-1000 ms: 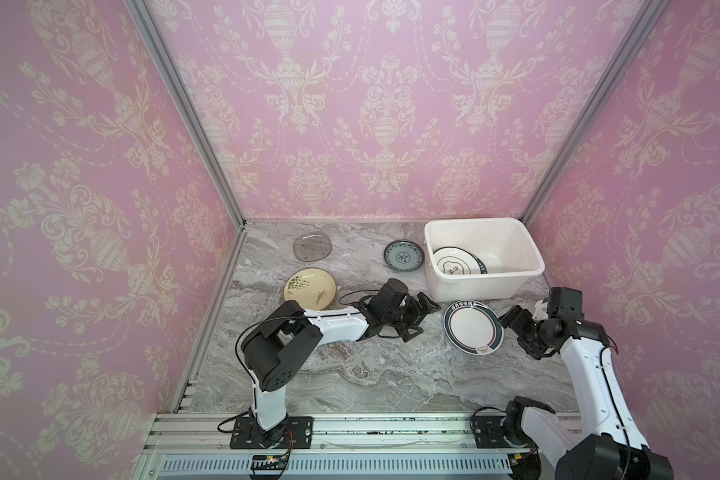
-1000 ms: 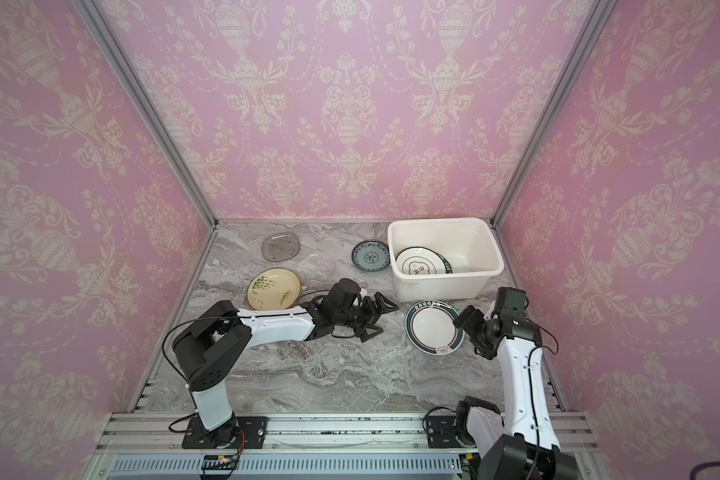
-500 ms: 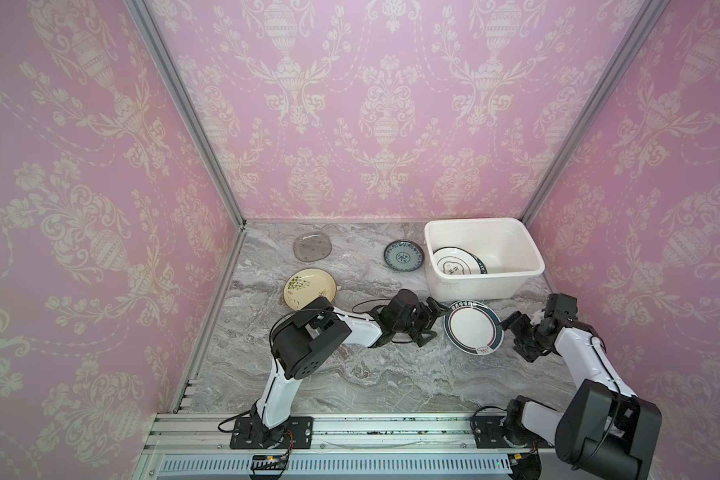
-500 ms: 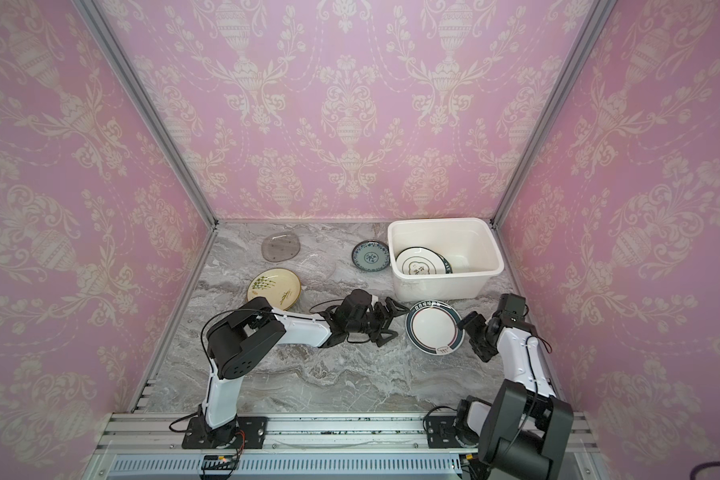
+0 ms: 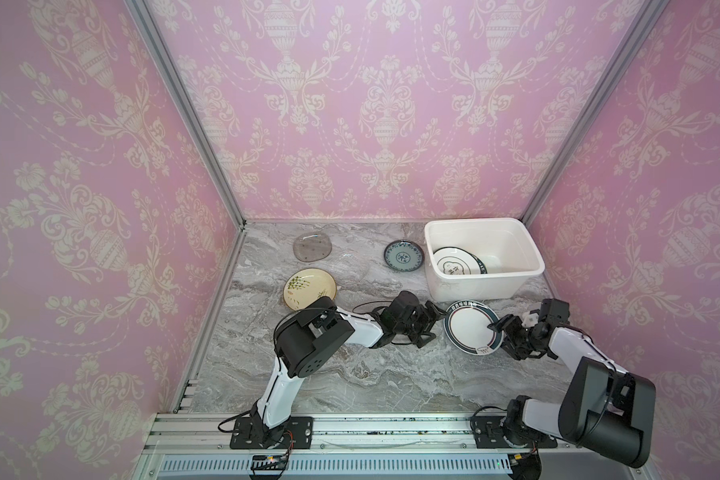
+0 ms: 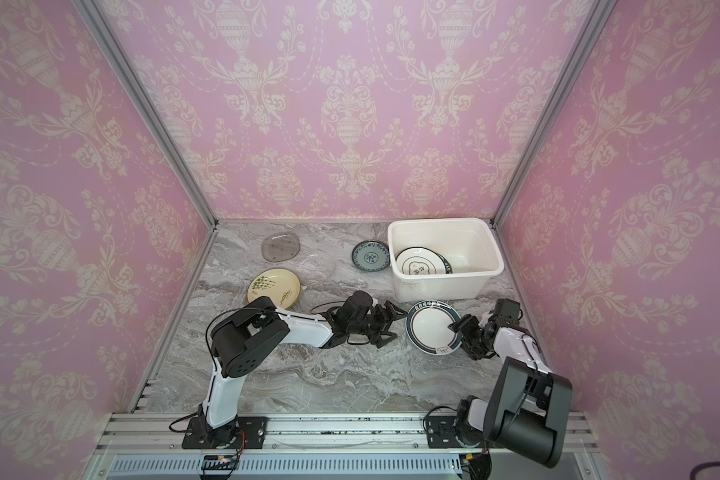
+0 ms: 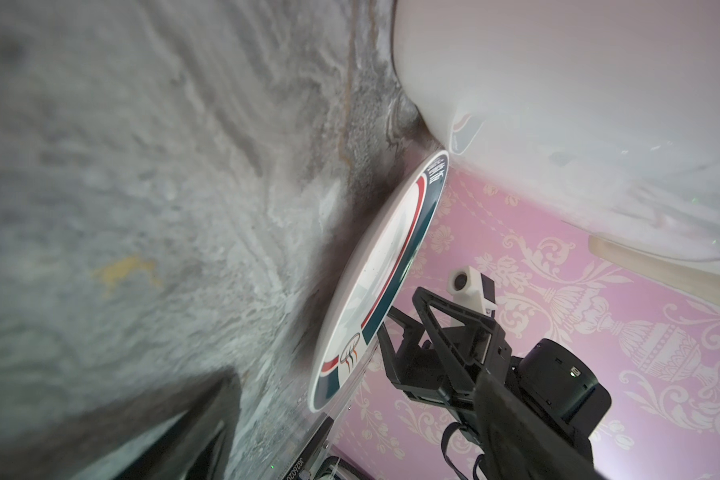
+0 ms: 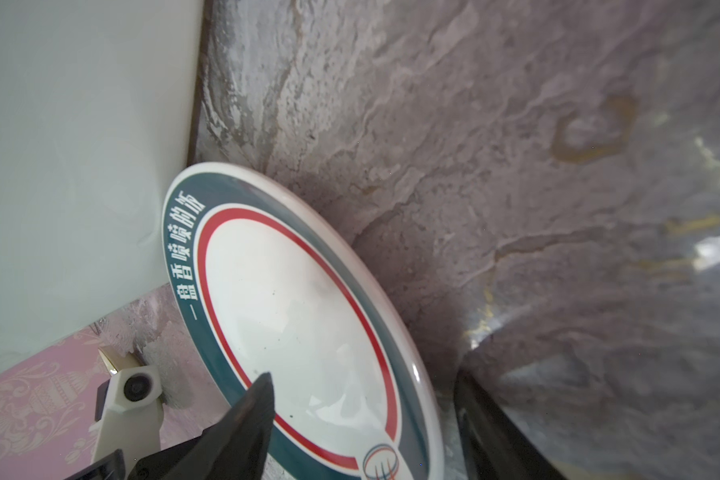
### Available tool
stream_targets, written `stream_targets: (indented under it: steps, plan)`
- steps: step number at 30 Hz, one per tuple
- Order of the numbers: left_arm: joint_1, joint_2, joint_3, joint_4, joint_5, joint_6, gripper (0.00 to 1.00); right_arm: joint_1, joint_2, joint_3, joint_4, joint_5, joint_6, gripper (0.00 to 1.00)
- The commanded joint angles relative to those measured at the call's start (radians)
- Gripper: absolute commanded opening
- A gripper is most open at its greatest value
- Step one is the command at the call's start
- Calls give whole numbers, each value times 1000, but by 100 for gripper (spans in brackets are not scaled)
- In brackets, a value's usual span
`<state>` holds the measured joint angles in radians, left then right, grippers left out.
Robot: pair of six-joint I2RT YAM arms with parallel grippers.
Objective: Place the plates into the plastic bin on the countertop
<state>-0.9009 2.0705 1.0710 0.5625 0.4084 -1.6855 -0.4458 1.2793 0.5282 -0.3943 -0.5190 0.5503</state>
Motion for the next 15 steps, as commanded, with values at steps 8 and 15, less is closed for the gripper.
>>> stream_targets:
  steps: [8,15]
  plan:
    - [2,0,14,-75,-24,41,87,-4,32,-76,125,-127,32,52]
    - [3,0,14,-81,-24,53,86,-4,-19,-75,148,-185,42,41]
